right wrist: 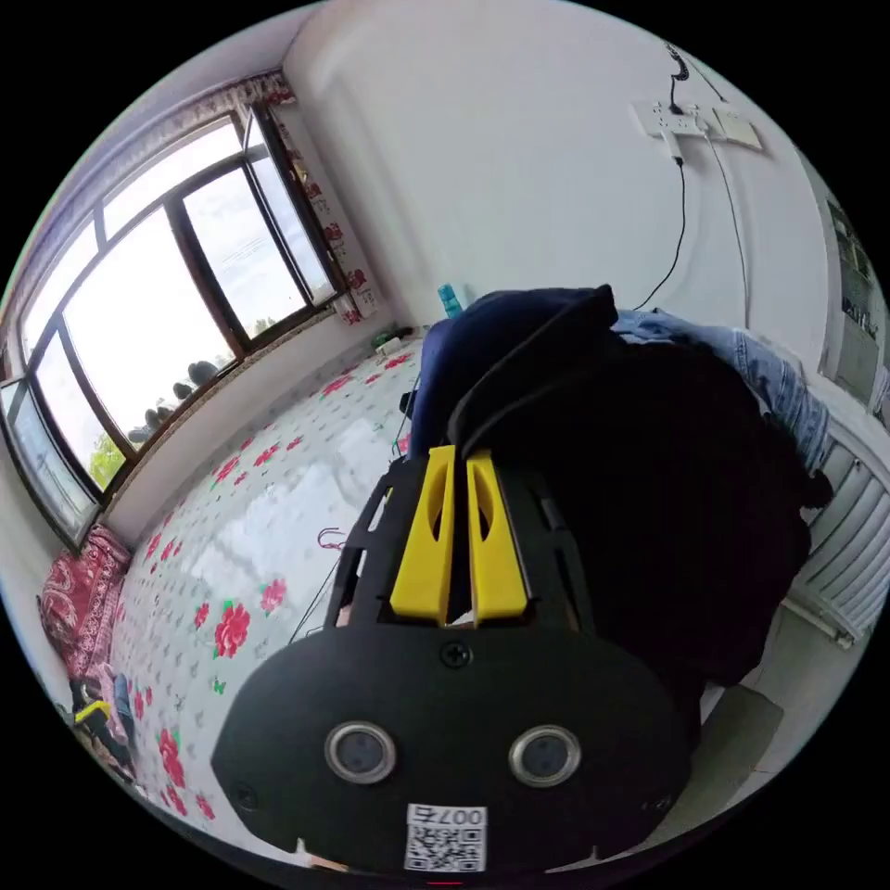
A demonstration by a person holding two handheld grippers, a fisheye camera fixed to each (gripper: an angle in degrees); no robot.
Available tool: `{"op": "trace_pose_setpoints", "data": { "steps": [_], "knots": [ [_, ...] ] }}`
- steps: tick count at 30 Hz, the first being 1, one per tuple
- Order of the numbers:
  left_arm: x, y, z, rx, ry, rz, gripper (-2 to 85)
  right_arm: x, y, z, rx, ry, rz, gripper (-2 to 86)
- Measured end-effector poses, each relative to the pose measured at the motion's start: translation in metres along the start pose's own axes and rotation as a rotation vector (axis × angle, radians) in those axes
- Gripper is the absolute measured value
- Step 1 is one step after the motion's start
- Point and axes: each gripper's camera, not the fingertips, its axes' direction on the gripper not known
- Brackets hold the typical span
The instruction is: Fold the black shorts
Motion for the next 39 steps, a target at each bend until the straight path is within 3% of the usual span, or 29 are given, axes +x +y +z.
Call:
{"op": "trace_pose_setpoints", "data": {
  "steps": [4,6,10,15,19,24,28,34,39],
  "knots": [
    [-0.01,-0.002,0.006,0.006,0.128,0.045,-1.0,-0.042,0.0,-0.115,0.178,-0.178,-0.112,-0.2],
    [-0.02,-0.001,0.002,0.012,0.205,0.077,-0.9,-0.093,0.004,-0.186,0.234,-0.308,-0.269,-0.3],
    [-0.042,0.013,-0.021,0.083,0.242,0.105,-0.7,-0.192,0.038,-0.266,0.242,-0.478,-0.568,-0.2],
    [-0.101,0.059,-0.045,0.085,0.239,0.124,3.5,-0.336,0.139,-0.339,0.22,-0.876,-0.872,0.0],
    [-0.152,0.108,-0.053,-0.003,0.172,0.057,5.6,-0.429,0.235,-0.315,-0.027,-0.991,-0.966,0.6],
    [-0.227,0.187,-0.053,-0.149,0.087,-0.086,6.3,-0.502,0.399,-0.217,-0.633,-0.974,-1.038,3.3],
    [-0.263,0.214,-0.051,-0.204,0.108,-0.157,6.6,-0.495,0.433,-0.202,-0.642,-0.946,-1.011,5.7],
    [-0.301,0.207,-0.049,-0.208,0.123,-0.155,7.2,-0.481,0.429,-0.153,-0.649,-0.698,-1.011,7.8],
    [-0.319,0.19,-0.045,-0.228,0.19,-0.111,7.4,-0.485,0.432,-0.094,-0.795,-0.749,-0.831,7.1]
  ]
}}
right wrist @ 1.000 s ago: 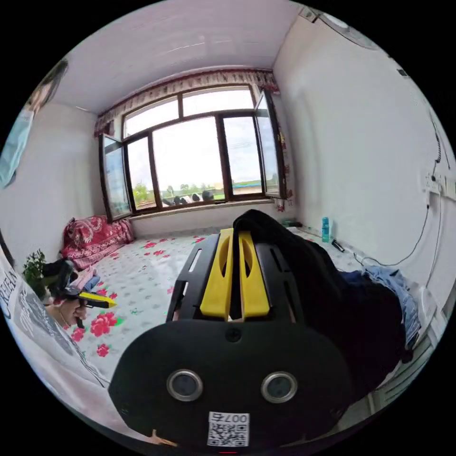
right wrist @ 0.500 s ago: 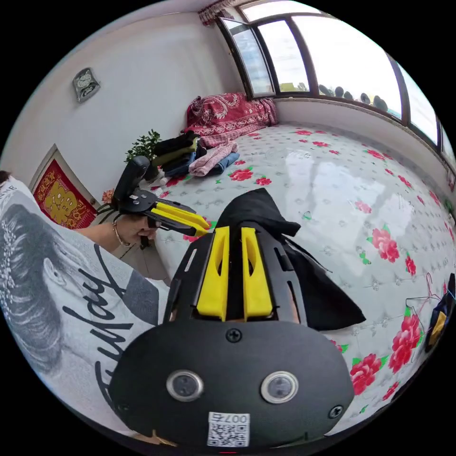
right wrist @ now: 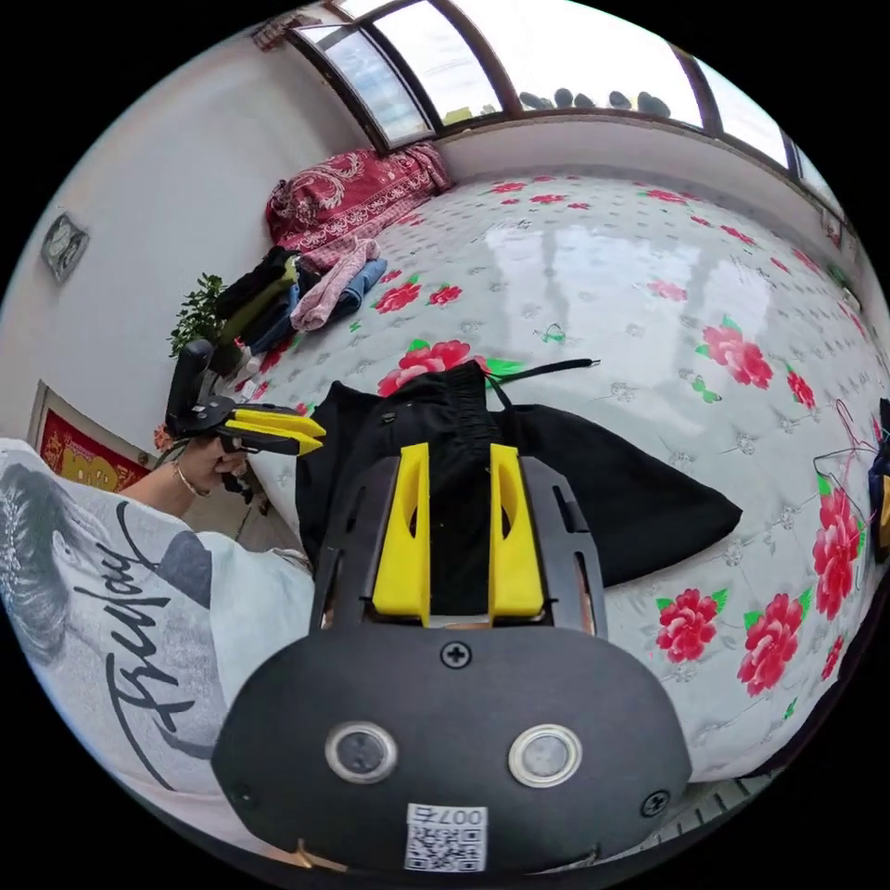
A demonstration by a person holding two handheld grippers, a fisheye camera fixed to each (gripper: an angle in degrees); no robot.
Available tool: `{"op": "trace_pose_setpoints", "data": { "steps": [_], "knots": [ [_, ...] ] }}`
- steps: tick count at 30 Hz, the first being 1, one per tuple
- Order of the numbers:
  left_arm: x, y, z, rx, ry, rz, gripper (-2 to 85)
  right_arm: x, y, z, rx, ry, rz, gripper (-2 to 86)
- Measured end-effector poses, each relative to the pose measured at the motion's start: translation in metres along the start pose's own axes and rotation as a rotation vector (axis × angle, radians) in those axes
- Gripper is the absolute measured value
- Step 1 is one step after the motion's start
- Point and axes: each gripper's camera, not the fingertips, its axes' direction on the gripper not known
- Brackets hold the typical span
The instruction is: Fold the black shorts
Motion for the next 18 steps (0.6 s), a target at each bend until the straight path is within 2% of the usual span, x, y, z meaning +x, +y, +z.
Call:
{"op": "trace_pose_setpoints", "data": {
  "steps": [7,10,12,13,15,17,18],
  "knots": [
    [-0.01,-0.022,-0.01,-0.002,0.0,0.008,7.6,0.067,-0.012,0.065,-0.111,-0.098,0.244,1.0],
    [-0.022,-0.032,-0.019,0.009,-0.02,-0.01,7.6,0.063,-0.01,0.041,0.006,-0.369,0.074,0.4],
    [-0.033,-0.045,-0.027,0.021,-0.025,-0.017,7.8,0.051,-0.003,0.026,-0.043,-0.467,-0.114,0.4],
    [-0.036,-0.049,-0.028,0.019,-0.022,-0.02,7.9,0.049,-0.001,0.024,-0.063,-0.445,-0.152,0.6],
    [-0.038,-0.067,-0.03,-0.005,0.025,-0.009,8.5,0.062,0.008,0.021,-0.098,-0.172,-0.18,1.6],
    [-0.031,-0.077,-0.029,-0.01,0.029,0.018,8.5,0.094,0.01,0.023,-0.121,-0.078,-0.128,3.1],
    [-0.023,-0.08,-0.028,-0.009,0.021,0.034,8.5,0.123,0.01,0.028,-0.145,-0.102,-0.037,3.8]
  ]
}}
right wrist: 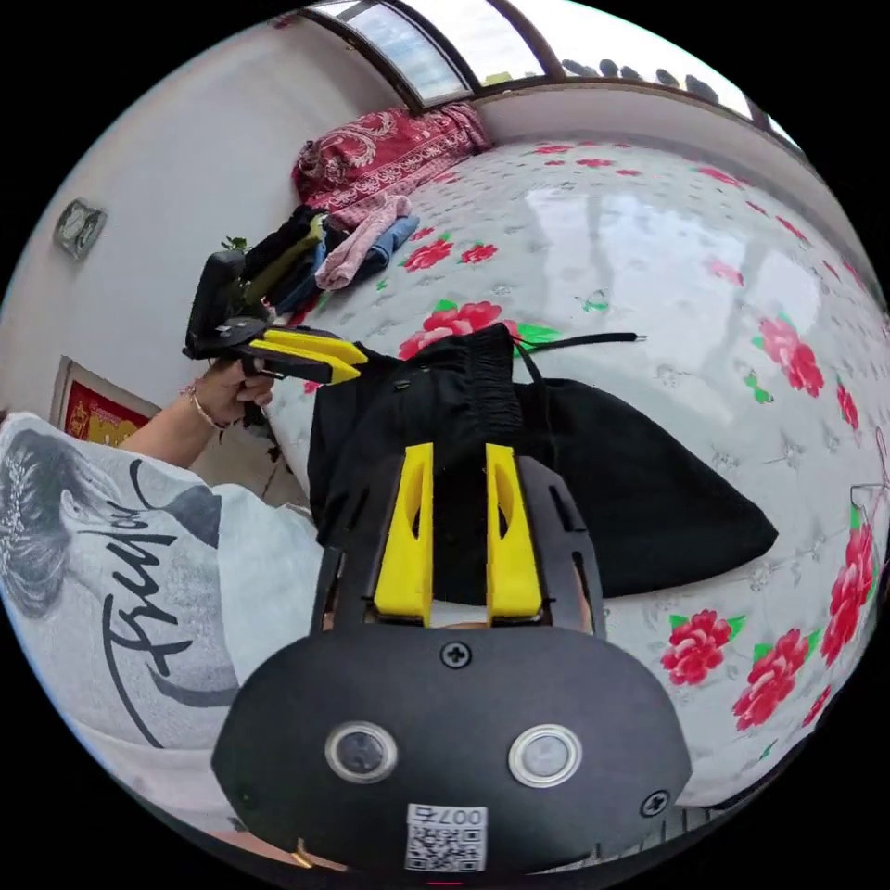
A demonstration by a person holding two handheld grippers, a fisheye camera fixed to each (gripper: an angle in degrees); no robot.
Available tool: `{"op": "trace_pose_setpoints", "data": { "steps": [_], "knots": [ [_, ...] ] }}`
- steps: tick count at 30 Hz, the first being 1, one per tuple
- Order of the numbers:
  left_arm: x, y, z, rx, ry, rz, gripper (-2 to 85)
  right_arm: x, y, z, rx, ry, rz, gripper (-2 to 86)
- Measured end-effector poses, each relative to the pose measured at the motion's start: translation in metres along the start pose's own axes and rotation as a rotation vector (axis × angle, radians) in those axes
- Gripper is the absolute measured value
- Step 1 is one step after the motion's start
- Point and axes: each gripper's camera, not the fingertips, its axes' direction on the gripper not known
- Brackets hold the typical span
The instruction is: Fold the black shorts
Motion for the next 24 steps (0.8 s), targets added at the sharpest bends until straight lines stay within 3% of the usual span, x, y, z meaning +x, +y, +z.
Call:
{"op": "trace_pose_setpoints", "data": {
  "steps": [5,9,12,17,20,24],
  "knots": [
    [0.019,-0.007,0.017,-0.04,0.028,0.0,8.7,0.086,0.007,0.026,0.024,-0.31,0.199,2.2],
    [0.032,-0.014,0.026,-0.119,0.055,0.029,11.8,0.075,-0.01,0.024,0.112,-0.382,0.053,0.4],
    [0.035,-0.021,0.022,-0.124,0.044,0.028,12.2,0.048,-0.026,0.025,0.04,-0.492,-0.118,-0.1],
    [0.018,-0.02,0.017,-0.139,0.095,-0.028,10.8,0.034,-0.023,0.014,0.022,-0.307,-0.312,-0.2],
    [0.014,-0.02,0.006,-0.099,0.15,-0.012,10.2,0.047,-0.029,0.023,-0.084,-0.395,-0.325,-0.2],
    [0.007,-0.016,-0.012,-0.103,0.103,0.014,5.3,0.059,-0.037,0.029,-0.077,-0.425,-0.288,-0.2]
  ]
}}
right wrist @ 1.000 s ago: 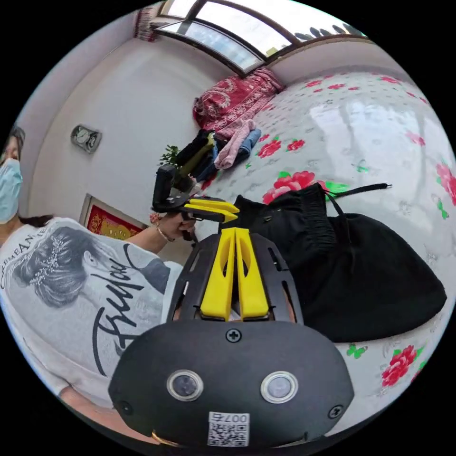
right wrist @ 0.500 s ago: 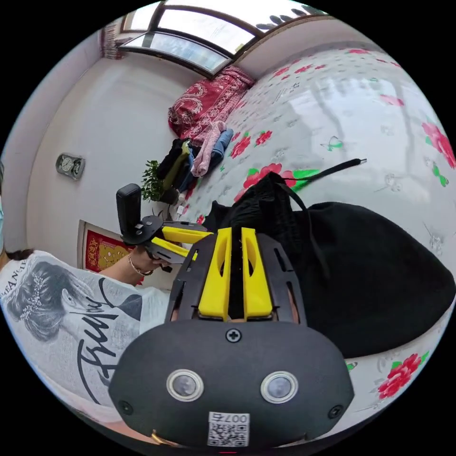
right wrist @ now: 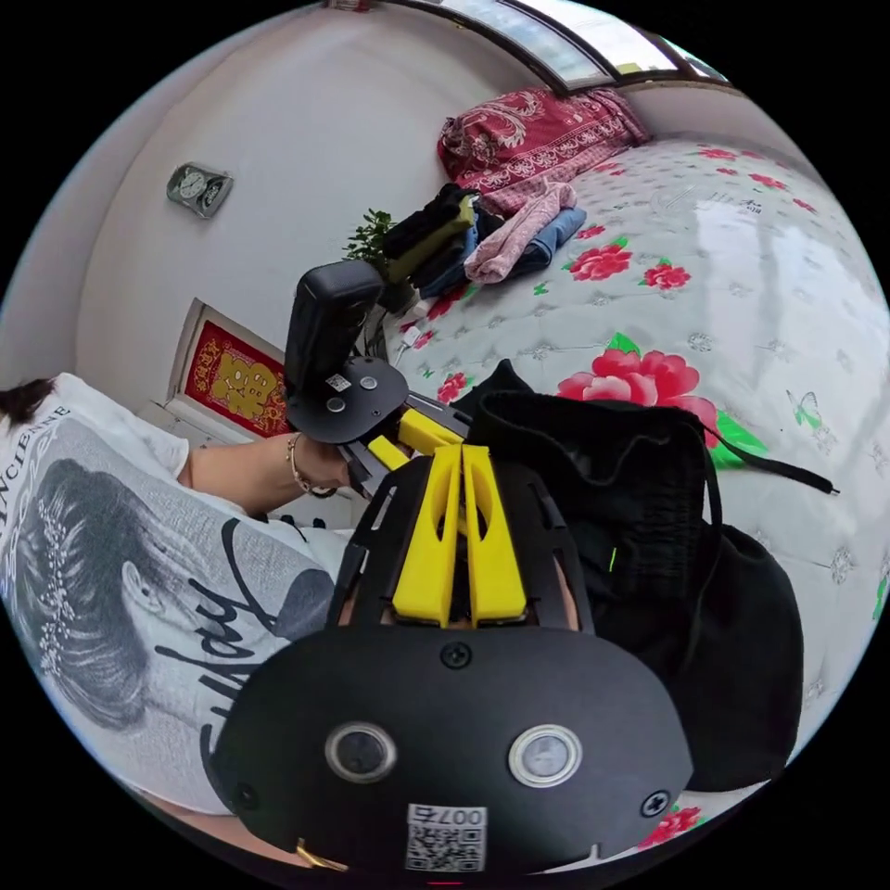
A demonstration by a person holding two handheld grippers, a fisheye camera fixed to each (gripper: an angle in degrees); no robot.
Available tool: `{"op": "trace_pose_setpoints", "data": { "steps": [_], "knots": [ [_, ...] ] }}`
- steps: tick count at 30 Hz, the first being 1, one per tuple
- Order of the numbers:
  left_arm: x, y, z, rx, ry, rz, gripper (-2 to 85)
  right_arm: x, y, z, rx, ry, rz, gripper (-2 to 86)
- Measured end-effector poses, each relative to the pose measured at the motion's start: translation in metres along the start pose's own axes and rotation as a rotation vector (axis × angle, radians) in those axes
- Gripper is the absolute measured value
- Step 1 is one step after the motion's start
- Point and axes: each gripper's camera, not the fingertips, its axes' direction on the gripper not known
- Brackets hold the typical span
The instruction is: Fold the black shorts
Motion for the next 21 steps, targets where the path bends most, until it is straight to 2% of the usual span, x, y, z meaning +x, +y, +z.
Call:
{"op": "trace_pose_setpoints", "data": {
  "steps": [2,4,7,10,12,14,18,21],
  "knots": [
    [-0.008,0.007,-0.006,0.011,0.034,0.001,0.4,0.01,0.001,-0.004,0.017,-0.079,0.007,-0.2],
    [-0.018,0.014,-0.013,0.039,0.077,-0.029,-0.4,0.018,0.003,-0.01,0.041,-0.138,0.023,-0.1],
    [-0.033,0.029,-0.031,0.083,0.012,-0.11,-0.8,0.027,0.015,-0.041,0.172,-0.149,0.002,0.2],
    [-0.044,0.048,-0.055,0.121,-0.029,-0.139,-0.8,0.052,0.044,-0.075,0.247,0.001,0.115,1.5],
    [-0.052,0.062,-0.073,0.172,-0.027,-0.161,-0.5,0.086,0.073,-0.082,0.155,0.201,0.283,4.0],
    [-0.054,0.069,-0.083,0.235,0.046,-0.167,0.1,0.115,0.096,-0.079,0.09,0.231,0.421,5.6],
    [-0.048,0.066,-0.077,0.235,0.087,-0.16,3.8,0.162,0.131,-0.067,0.145,0.063,0.621,5.6],
    [-0.046,0.065,-0.068,0.234,0.152,-0.161,3.1,0.176,0.129,-0.057,0.231,-0.077,0.641,2.7]
  ]
}}
